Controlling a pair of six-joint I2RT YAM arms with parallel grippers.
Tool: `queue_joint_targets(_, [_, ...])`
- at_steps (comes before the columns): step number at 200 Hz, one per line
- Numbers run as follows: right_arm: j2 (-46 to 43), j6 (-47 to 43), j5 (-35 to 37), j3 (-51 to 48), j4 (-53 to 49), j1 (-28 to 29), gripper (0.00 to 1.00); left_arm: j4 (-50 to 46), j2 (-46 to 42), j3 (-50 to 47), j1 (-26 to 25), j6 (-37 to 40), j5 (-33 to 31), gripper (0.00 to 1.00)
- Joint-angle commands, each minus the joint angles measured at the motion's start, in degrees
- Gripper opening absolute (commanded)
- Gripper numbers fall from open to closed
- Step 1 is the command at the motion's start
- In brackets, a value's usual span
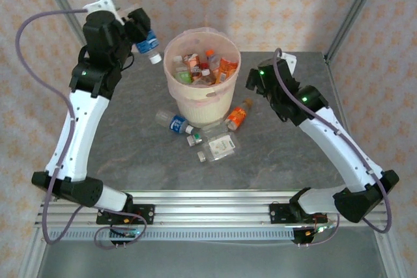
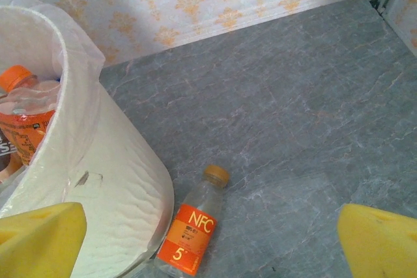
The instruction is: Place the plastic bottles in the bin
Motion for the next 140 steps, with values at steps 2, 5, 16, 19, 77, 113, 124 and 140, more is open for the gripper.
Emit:
queue_joint_targets(2, [-2.49, 1.1, 2.92, -1.13, 0.81, 0.32, 0.99, -3.8, 4.81, 6.84, -2.58, 4.61, 5.43, 0.51])
queue_joint_targets(5, [-2.53, 1.1, 2.92, -1.2, 0.75, 0.36, 0.99, -4.15, 5.45, 7.58, -2.84, 4.98, 5.8, 0.51])
queue_joint_targets(16, [-2.77, 1.18, 3.01, -1.51, 0.75, 0.32, 0.99, -5.77, 7.79, 10.61, -3.96, 6.4, 6.98, 0.51])
queue_joint_targets(19, [-2.8, 1.15, 3.01, -1.61, 0.74, 0.32, 0.99, -6.2, 8.45, 11.45, -4.27, 6.83, 7.31, 0.51])
queue_joint_targets(77, [-3.24, 1.8, 3.72, -2.49, 0.62, 0.32, 0.99, -12.25, 20.69, 22.76, -8.65, 14.32, 10.2, 0.51])
queue_joint_targets(113, [-3.31, 1.97, 4.06, -2.67, 0.15, 0.33, 0.99, -16.75, 28.05, 29.43, -10.81, 17.8, 9.03, 0.51])
queue_joint_targets(124, [-3.42, 2.03, 4.33, -2.69, 0.02, 0.34, 0.99, -18.04, 29.67, 31.0, -11.12, 18.5, 8.65, 0.51])
queue_joint_targets(140, [-3.53, 1.98, 4.68, -2.74, -0.14, 0.32, 0.99, -19.12, 31.38, 32.11, -11.39, 19.53, 8.21, 0.51])
